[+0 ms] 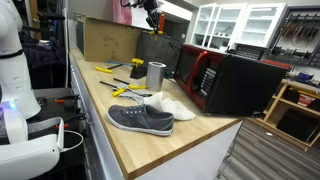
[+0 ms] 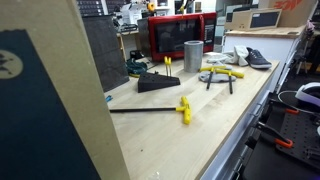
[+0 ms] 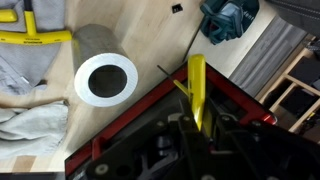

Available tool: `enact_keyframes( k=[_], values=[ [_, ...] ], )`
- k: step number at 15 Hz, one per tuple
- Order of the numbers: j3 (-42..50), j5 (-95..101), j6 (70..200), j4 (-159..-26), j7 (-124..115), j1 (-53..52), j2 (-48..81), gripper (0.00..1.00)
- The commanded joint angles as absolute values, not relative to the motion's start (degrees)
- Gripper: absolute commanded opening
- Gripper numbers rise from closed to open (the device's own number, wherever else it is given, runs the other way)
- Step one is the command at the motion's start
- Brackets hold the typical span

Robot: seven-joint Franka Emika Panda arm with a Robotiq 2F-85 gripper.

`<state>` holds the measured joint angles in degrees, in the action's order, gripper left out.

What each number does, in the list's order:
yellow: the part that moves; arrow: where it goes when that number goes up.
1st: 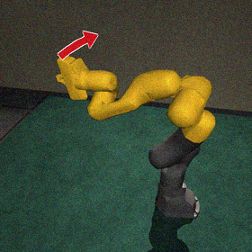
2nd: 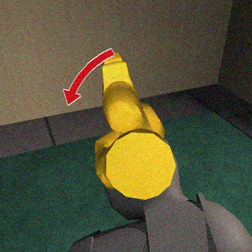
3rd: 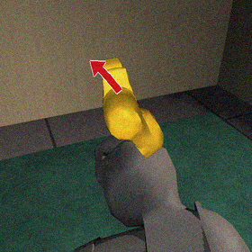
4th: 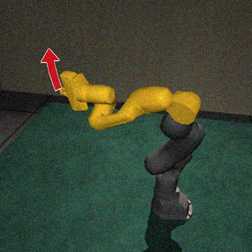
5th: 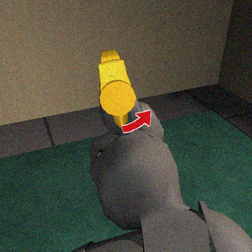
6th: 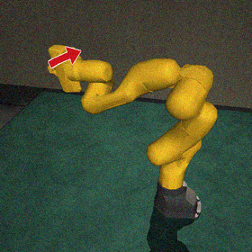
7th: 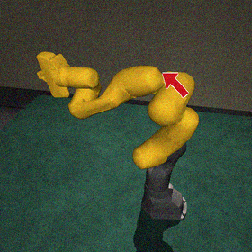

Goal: Move one black and yellow object in the metal tin, then to the black holder

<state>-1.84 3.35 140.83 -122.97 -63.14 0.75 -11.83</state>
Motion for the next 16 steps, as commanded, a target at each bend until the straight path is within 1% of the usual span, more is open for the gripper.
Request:
enact_keyframes(
  k=[1, 8, 16],
  values=[
    [-2.0, -1.6, 141.1, -123.5, -56.5, 0.0, -11.3, 0.04],
    [-0.9, -17.6, 141.4, -127.7, -29.2, -2.0, -7.9, 0.04],
    [-1.8, -23.0, 144.7, -131.8, -11.6, -3.2, -5.8, 0.04]
  ],
)
